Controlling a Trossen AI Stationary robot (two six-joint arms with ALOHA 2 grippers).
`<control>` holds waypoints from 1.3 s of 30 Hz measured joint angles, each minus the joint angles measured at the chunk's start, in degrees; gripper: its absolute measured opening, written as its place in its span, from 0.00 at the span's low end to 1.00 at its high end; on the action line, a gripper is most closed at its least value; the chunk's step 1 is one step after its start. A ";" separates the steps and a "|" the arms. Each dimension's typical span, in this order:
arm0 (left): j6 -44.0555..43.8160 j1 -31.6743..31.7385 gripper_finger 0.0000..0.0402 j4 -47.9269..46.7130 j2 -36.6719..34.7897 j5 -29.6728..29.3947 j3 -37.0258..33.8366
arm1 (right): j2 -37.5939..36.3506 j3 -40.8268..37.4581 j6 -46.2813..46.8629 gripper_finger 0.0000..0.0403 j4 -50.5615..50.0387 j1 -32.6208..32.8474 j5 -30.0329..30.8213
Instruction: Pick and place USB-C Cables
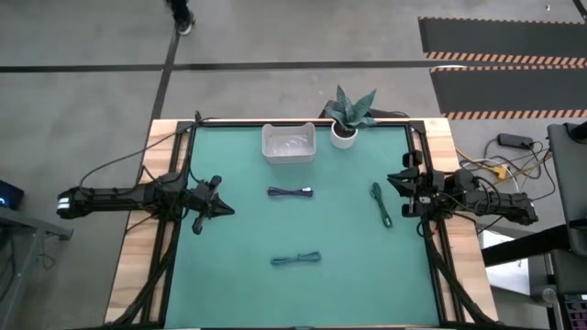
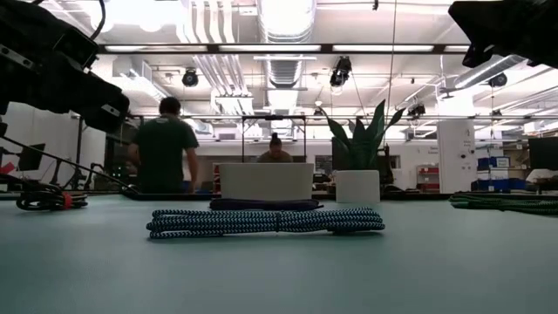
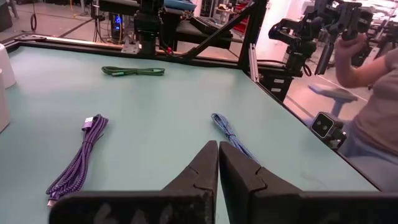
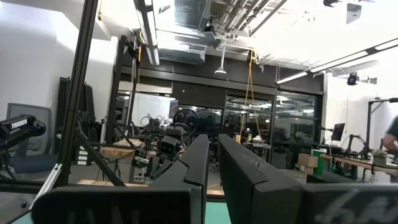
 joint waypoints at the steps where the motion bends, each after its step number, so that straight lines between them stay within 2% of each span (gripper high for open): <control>1: 0.00 0.00 0.00 0.00 -0.01 -0.01 0.00 | 0.00 0.00 0.05 0.07 0.01 -0.01 0.00; 15: 0.51 0.00 0.00 -0.03 0.01 -0.01 0.00 | -0.01 0.00 0.00 0.07 -0.01 -0.01 0.00; 20: 21.53 0.04 0.00 -0.26 0.18 -0.16 -0.01 | -0.01 0.00 0.01 0.07 -0.01 0.00 0.00; 23: 26.77 0.04 0.00 -0.16 0.23 -0.17 0.00 | -0.02 0.00 0.00 0.07 0.01 0.01 0.00; 33: 26.71 0.04 0.00 0.46 0.21 -0.17 0.00 | 0.00 0.00 0.66 0.07 0.01 -0.01 -0.02; 37: 25.26 0.02 0.00 9.68 0.31 0.06 0.00 | -0.01 0.00 0.66 0.07 0.03 0.00 0.00; 39: 19.26 0.02 0.00 15.42 0.31 0.21 0.00 | 0.00 0.00 0.63 0.07 0.13 -0.01 -0.02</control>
